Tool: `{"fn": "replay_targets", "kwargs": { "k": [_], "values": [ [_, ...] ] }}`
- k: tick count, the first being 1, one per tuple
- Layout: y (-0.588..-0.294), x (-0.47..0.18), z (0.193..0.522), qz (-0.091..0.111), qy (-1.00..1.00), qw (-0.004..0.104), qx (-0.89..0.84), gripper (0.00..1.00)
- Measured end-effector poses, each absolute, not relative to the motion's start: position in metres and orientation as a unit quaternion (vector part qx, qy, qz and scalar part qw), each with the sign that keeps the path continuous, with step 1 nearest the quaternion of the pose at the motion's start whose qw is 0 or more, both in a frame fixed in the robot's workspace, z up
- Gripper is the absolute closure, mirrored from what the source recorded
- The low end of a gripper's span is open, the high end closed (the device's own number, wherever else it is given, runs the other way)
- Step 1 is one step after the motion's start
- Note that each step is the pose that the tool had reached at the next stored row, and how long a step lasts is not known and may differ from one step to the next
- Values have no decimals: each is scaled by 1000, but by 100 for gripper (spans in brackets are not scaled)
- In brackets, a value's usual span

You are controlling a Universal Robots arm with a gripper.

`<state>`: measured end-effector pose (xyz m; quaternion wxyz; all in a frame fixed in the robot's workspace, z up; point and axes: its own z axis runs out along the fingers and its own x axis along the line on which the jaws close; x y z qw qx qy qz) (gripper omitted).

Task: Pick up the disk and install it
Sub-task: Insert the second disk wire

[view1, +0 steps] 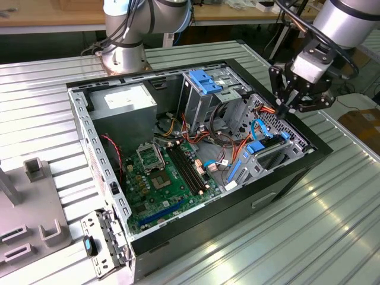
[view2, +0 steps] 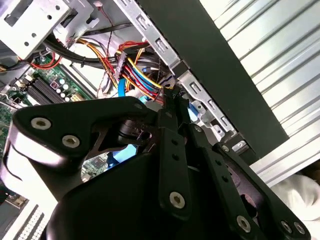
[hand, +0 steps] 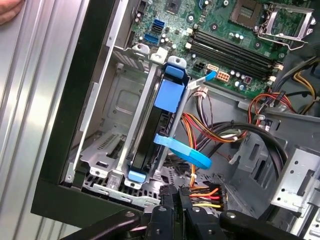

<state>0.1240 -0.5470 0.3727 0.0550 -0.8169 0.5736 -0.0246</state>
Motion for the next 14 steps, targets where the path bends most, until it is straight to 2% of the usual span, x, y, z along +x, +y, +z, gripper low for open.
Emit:
{"fn": "replay_targets", "kwargs": {
  "k": [14],
  "values": [
    [-547, 117, 370, -31, 645, 50, -762, 84]
  ]
}}
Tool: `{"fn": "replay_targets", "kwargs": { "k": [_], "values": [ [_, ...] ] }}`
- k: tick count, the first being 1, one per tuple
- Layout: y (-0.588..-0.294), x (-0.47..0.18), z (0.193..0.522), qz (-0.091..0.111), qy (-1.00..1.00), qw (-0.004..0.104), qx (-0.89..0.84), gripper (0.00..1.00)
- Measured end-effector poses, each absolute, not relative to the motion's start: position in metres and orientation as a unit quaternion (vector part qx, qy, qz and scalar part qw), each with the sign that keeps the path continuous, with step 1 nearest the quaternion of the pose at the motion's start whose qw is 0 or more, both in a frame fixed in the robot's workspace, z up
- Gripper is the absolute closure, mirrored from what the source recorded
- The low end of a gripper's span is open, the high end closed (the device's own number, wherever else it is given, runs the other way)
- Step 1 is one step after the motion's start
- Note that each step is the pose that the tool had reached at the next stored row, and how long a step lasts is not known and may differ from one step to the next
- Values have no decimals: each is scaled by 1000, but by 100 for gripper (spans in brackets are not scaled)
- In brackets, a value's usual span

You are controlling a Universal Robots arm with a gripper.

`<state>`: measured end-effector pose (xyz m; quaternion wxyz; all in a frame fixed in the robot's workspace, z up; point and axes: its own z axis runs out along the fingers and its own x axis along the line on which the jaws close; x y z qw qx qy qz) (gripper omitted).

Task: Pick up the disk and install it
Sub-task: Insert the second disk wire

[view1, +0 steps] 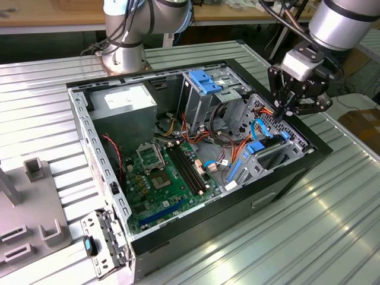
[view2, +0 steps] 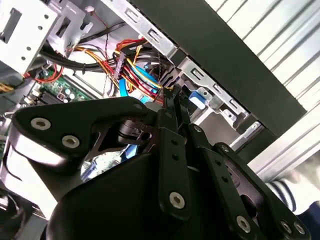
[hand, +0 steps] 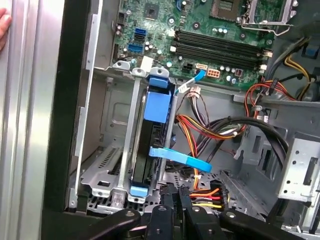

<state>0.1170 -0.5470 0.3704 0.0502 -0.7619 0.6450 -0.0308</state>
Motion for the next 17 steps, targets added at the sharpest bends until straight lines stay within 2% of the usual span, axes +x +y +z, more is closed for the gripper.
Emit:
{"fn": "replay_targets", "kwargs": {
  "k": [5, 17],
  "values": [
    [-551, 111, 370, -26, 648, 58, -759, 84],
    [-553, 111, 370, -29, 688, 57, -723, 84]
  ]
}}
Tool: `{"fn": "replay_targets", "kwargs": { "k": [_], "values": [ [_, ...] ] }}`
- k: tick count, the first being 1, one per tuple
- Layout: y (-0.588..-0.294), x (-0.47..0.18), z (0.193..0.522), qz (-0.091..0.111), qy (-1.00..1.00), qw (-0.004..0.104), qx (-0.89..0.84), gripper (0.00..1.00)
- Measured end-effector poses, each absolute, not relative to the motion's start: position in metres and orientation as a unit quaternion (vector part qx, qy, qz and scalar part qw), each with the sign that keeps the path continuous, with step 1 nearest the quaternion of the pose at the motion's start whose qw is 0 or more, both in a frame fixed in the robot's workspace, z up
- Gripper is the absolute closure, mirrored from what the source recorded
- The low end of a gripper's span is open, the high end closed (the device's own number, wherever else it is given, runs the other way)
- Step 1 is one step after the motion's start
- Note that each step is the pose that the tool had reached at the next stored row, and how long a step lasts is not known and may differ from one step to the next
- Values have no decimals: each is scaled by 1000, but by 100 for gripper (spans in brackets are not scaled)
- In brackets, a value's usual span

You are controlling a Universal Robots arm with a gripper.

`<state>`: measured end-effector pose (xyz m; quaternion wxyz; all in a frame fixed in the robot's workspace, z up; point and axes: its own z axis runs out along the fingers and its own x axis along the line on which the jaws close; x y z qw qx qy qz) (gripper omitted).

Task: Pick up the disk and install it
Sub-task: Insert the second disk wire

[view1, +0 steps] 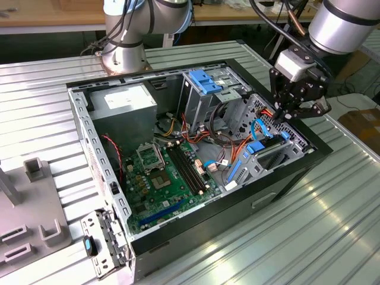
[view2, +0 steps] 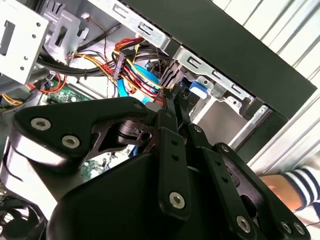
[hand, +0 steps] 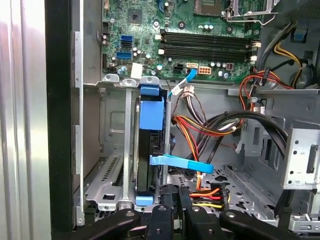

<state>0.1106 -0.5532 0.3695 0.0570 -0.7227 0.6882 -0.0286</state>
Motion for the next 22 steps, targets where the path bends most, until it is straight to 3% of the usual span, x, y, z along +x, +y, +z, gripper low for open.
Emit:
{"fn": "replay_targets", "kwargs": {
  "k": [16, 17, 22],
  "values": [
    [-566, 104, 356, -29, 698, 57, -714, 84],
    [-567, 104, 356, -24, 698, 62, -713, 84],
    [-575, 103, 355, -21, 698, 65, -713, 84]
  ]
}}
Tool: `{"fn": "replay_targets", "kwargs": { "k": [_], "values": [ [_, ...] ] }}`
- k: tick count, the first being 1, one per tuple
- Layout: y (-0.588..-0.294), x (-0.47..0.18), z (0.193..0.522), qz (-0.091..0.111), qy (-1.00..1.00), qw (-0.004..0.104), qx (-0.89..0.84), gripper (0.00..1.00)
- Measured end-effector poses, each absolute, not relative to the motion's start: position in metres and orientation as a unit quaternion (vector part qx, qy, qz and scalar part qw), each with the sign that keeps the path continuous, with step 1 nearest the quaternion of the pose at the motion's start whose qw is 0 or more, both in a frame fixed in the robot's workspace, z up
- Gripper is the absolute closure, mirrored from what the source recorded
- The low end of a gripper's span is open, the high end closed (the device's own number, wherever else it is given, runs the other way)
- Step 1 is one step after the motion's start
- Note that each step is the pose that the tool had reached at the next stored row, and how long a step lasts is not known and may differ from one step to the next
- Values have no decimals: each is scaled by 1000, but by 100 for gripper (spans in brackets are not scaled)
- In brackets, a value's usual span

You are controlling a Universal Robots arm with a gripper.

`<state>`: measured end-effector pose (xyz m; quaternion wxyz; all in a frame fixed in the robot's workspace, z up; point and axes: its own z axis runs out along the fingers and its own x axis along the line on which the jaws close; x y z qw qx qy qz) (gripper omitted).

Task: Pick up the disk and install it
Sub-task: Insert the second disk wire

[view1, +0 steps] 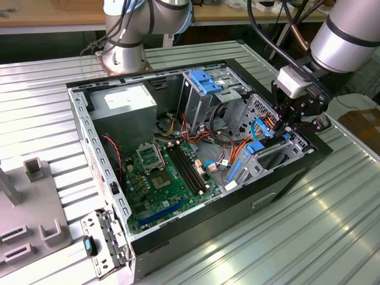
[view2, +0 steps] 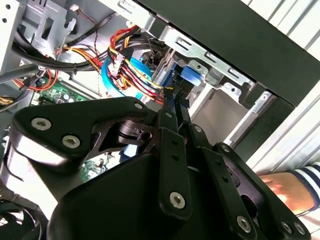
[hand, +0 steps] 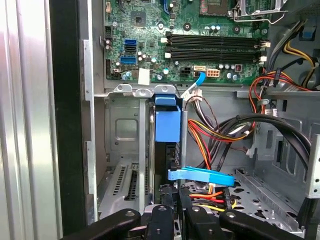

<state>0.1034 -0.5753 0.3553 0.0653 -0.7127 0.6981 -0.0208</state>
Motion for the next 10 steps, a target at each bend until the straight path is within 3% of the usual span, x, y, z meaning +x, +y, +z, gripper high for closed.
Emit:
{"fn": "replay_targets", "kwargs": {
  "k": [1, 3, 10],
  "values": [
    [-576, 103, 355, -19, 698, 67, -713, 84],
    [-579, 103, 355, -3, 698, 83, -711, 84],
    [-582, 102, 350, -2, 698, 85, -711, 84]
  ]
}}
